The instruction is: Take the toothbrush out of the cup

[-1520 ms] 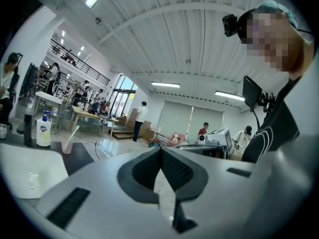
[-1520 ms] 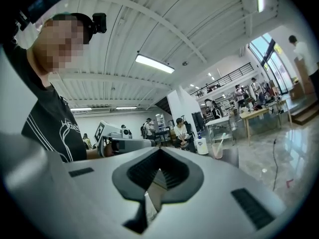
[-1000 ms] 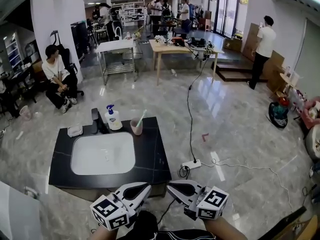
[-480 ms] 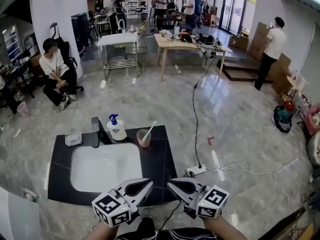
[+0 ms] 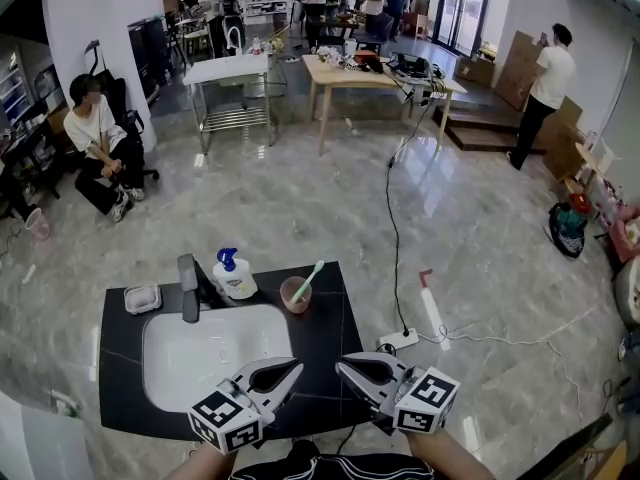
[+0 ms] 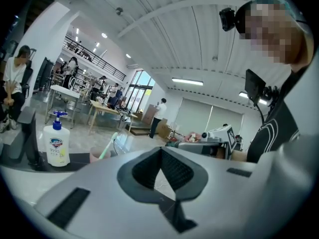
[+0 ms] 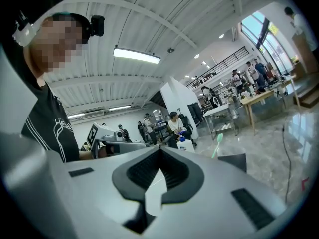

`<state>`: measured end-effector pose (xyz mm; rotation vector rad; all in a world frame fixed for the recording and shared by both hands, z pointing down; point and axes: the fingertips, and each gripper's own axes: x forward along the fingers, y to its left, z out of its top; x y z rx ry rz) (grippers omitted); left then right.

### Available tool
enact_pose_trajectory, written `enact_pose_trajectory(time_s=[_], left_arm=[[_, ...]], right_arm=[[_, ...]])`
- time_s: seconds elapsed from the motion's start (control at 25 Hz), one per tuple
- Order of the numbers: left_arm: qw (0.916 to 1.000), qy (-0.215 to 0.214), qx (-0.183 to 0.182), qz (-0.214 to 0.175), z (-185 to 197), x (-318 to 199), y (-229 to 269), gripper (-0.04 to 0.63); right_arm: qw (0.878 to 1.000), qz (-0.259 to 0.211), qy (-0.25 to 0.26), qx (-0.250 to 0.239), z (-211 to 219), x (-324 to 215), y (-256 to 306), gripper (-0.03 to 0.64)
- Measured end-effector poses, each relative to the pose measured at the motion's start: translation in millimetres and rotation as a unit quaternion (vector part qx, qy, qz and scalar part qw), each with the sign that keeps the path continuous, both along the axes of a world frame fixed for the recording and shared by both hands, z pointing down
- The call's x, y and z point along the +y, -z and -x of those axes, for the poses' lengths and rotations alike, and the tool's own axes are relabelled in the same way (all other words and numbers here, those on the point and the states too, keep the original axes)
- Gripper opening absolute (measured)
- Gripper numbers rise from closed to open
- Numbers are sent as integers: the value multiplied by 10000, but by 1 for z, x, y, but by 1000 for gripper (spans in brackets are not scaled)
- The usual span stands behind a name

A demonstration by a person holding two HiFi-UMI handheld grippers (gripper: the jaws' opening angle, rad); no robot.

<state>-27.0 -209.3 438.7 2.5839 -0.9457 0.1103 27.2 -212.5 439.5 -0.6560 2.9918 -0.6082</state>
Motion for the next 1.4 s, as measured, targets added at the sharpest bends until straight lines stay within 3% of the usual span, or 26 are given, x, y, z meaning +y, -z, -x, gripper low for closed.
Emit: enact_pose_trajectory(time_s=[0.52, 0.92, 1.4], left_arm=[[9995, -17, 178, 258, 29, -26, -11, 5], [9989, -93, 249, 385, 40, -56, -18, 5], [9969, -273, 289, 673, 48, -82, -46, 5]], right_arm=[[9991, 134, -305, 280, 22, -41, -25, 6], [9940, 299, -987, 359, 24, -91, -40, 9], [9877, 594, -1390, 392, 31, -148, -70, 91]])
